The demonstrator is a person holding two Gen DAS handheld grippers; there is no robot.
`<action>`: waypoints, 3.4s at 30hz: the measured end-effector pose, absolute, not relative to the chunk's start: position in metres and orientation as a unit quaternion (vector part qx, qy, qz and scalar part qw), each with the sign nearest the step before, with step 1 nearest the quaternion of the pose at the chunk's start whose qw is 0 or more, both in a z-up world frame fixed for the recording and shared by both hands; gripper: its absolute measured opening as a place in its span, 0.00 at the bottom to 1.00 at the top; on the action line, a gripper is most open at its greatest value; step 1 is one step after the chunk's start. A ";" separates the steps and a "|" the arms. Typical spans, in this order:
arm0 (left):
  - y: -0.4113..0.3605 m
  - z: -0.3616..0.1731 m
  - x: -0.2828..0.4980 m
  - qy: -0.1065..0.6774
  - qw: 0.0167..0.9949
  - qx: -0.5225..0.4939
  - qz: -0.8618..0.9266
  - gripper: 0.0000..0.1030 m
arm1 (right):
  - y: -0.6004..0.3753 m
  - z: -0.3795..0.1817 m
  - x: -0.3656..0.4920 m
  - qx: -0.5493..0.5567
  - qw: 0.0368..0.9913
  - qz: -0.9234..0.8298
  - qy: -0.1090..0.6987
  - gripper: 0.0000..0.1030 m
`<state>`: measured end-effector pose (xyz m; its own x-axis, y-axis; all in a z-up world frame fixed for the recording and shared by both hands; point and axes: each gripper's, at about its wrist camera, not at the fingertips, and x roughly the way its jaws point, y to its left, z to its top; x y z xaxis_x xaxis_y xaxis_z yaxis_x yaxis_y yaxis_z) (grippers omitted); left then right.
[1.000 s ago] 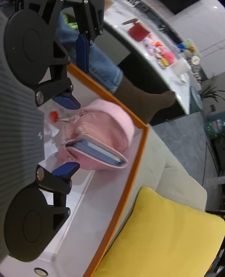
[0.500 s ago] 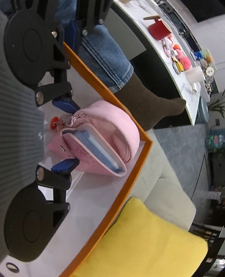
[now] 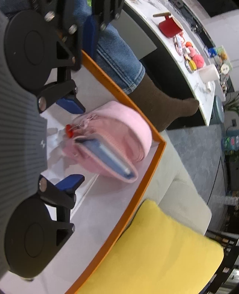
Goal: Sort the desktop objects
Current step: 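Open both tools to release the pouch and wallet in the box, then grasp the dark grey box with the left tool while the right grasps the cardboard box, then carry the grey box and cardboard box into the shoebox with both tools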
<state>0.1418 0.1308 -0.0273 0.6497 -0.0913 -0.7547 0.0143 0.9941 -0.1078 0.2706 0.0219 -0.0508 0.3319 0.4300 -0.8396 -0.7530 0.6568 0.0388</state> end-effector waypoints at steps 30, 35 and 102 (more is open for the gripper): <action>0.014 -0.043 -0.005 0.470 0.860 -0.113 -0.166 0.38 | -0.213 -0.034 0.026 0.060 0.865 0.194 0.460 0.58; 0.005 -0.070 -0.004 0.500 0.836 -0.149 -0.168 0.51 | -0.215 -0.045 0.007 0.041 0.864 0.190 0.464 0.57; 0.044 0.058 0.108 0.347 0.921 -0.128 -0.123 0.37 | -0.176 0.055 0.126 0.021 0.880 0.273 0.388 0.46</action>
